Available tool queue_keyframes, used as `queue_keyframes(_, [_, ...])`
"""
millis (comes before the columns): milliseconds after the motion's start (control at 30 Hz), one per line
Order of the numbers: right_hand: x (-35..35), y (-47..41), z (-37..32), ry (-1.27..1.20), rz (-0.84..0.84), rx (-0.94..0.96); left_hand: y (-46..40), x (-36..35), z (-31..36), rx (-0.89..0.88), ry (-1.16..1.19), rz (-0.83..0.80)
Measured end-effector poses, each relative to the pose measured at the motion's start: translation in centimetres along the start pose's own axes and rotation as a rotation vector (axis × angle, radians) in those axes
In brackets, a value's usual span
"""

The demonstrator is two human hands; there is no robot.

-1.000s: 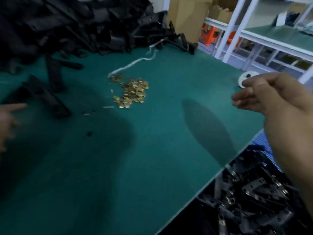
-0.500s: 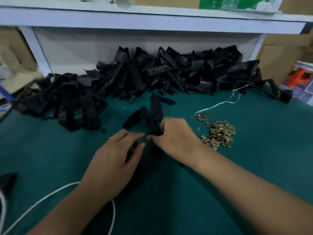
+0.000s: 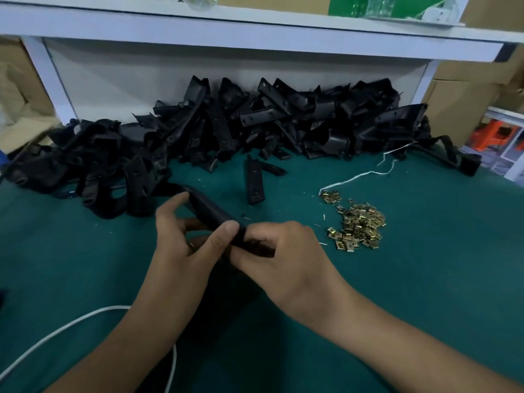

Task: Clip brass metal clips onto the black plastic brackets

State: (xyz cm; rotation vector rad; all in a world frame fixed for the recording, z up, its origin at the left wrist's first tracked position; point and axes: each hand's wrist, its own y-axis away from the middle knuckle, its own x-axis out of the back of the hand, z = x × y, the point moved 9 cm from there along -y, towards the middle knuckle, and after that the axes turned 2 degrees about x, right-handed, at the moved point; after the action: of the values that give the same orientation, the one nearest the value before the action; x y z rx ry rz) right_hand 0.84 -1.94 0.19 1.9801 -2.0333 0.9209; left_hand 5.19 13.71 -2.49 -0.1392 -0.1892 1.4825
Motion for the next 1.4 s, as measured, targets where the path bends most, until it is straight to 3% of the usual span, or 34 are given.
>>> queue_keyframes(100, [-1.5,0.4,-1.5,0.212,-0.250,0.219,-0.4,0.3,-0.5,0.041,0.211,0.017])
queue_keyframes(167, [-0.8,0.2,-1.0,0.325,-0.356,0.312,-0.4,0.9,-0.5,0.033,0.164,0.029])
queue_keyframes(233, [3.7,-1.5,0.0,0.403,-0.179,0.318,-0.4,1.0,0.1,-0.034,-0.100,-0.011])
queue_keyframes(333, [11.7,-2.7,4.2,0.514,0.089,0.086,0.1,0.7,1.6,-0.201,-0.536,-0.082])
queue_keyframes(433, [13.5,-2.1,8.5,0.559,0.012,-0.093,0.3,-0.5,1.2,-0.166,-0.782,-0.227])
queue_keyframes(533, [12.4,-1.8,9.8,0.601,-0.099,-0.112,0.6,-1.6,0.8,-0.195,-0.968,-0.307])
queue_keyframes(733, [11.6,-1.9,9.4,0.643,-0.169,-0.058,0.4,-1.7,0.1,-0.194,-1.111,-0.308])
queue_keyframes(900, [12.4,-1.8,9.7,0.501,-0.101,-0.083,0.4,-1.9,0.0,-0.192,-1.144,-0.306])
queue_keyframes(1133, [12.2,-0.8,10.0,0.520,-0.258,-0.115,-0.2,-0.8,-0.3,-0.163,-1.158,-0.229])
queue_keyframes(1267, [12.7,-1.0,10.6,0.424,-0.209,-0.171,-0.6,-0.2,-0.4,-0.143,-1.138,-0.185])
queue_keyframes(1400, [13.1,-1.6,9.6,0.271,-0.096,-0.097,-0.5,-0.2,-0.4,-0.142,-1.128,-0.195])
